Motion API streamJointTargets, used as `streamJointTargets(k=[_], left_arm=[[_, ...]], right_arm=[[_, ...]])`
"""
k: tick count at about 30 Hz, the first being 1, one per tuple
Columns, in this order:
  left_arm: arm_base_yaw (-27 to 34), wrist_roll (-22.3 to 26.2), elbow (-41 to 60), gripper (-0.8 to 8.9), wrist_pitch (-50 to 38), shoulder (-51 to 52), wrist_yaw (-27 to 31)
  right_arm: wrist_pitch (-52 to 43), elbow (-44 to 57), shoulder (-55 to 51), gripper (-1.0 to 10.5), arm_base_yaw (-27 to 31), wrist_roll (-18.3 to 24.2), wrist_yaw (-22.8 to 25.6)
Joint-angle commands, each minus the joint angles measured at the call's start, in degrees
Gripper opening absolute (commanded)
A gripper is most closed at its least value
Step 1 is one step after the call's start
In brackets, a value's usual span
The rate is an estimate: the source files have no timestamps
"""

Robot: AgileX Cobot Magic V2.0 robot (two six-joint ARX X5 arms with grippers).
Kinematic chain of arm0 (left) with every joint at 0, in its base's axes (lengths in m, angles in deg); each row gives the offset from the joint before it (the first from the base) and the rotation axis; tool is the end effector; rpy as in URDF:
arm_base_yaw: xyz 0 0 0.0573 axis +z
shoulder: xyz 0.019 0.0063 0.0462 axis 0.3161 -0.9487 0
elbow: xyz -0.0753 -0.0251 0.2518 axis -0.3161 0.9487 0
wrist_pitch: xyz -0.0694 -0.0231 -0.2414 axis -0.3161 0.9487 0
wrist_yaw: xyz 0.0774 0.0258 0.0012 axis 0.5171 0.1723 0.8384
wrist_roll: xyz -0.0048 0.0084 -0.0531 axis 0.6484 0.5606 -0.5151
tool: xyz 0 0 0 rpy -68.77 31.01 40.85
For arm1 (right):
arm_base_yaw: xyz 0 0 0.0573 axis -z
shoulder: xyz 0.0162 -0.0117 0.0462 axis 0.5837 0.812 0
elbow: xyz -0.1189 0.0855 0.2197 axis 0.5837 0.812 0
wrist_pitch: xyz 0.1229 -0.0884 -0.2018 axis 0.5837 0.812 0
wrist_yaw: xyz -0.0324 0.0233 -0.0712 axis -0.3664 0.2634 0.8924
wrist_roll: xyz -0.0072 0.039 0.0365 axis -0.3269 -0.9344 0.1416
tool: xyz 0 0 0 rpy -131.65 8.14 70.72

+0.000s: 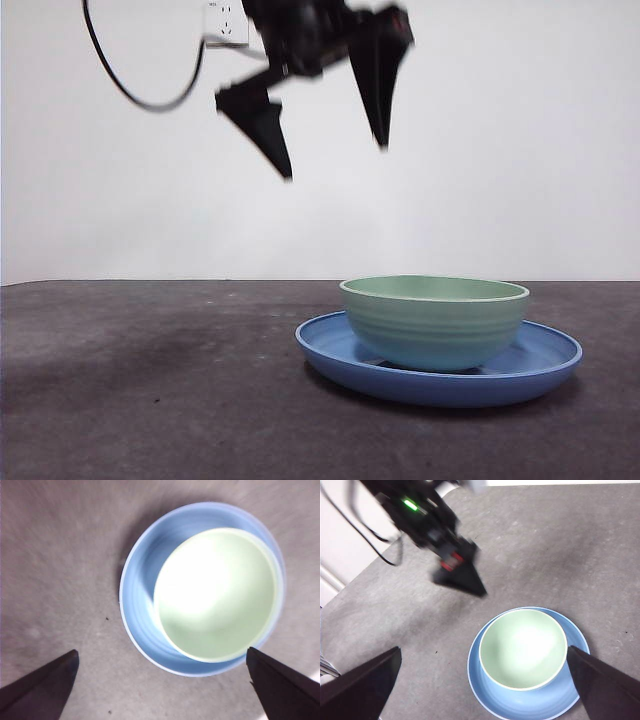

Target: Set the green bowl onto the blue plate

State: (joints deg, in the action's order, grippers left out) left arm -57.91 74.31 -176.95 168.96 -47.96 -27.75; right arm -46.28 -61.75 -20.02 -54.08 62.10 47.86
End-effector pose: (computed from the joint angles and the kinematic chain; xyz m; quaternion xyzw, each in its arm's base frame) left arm 0.3180 -0.2676 0.3339 0.1164 0.5910 -0.2951 0.7417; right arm 0.1044 0.0469 0.3408 0.1047 0.2525 0.3272 0.9046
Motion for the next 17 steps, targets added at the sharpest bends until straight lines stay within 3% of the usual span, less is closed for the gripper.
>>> streamJointTargets(k=[1, 8, 17], left_arm=[[-0.2, 2.2, -1.8, 6.4, 2.3, 5.5, 0.3], [1.2, 4.3, 4.9, 6.4, 1.2, 22.7, 0.3], [3.1, 9.0, 34.0, 6.39, -17.9, 55.0, -1.6]], right_arm=[[-0.5, -1.0, 0.3, 6.4, -0.3, 0.6, 0.0], [-0.5, -1.0, 0.3, 6.4, -0.2, 0.6, 0.0], [-0.5, -1.0, 0.3, 6.4, -0.3, 0.6, 0.0]])
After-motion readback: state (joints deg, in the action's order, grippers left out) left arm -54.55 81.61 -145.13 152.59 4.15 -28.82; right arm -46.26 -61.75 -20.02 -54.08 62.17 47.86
